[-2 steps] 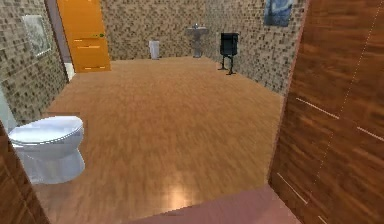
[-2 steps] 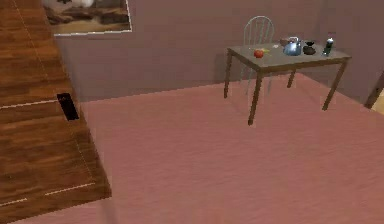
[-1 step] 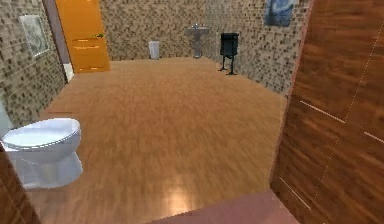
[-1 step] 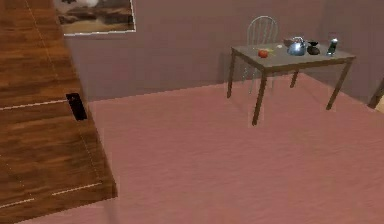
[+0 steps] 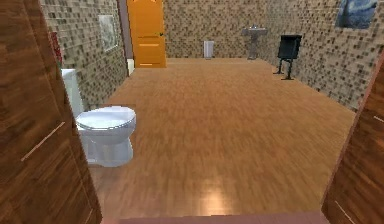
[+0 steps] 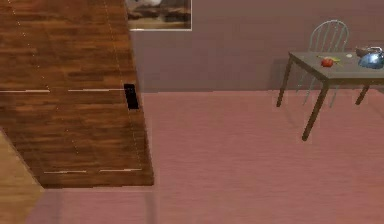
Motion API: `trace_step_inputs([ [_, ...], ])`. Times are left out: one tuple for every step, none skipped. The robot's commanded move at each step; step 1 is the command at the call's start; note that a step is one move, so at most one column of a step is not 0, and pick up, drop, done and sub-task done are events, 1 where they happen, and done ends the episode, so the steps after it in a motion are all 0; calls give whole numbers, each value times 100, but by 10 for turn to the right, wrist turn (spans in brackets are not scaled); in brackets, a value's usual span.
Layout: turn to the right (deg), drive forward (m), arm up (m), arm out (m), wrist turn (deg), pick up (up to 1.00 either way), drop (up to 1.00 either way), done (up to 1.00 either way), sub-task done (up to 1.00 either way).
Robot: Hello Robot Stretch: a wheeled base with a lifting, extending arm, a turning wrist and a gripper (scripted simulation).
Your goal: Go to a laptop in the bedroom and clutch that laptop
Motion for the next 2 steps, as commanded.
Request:
trace_step_inputs([
  [0,100,0,0,0,0,0,0,0],
  [-30,0,0,0,0,0,0,0,0],
])
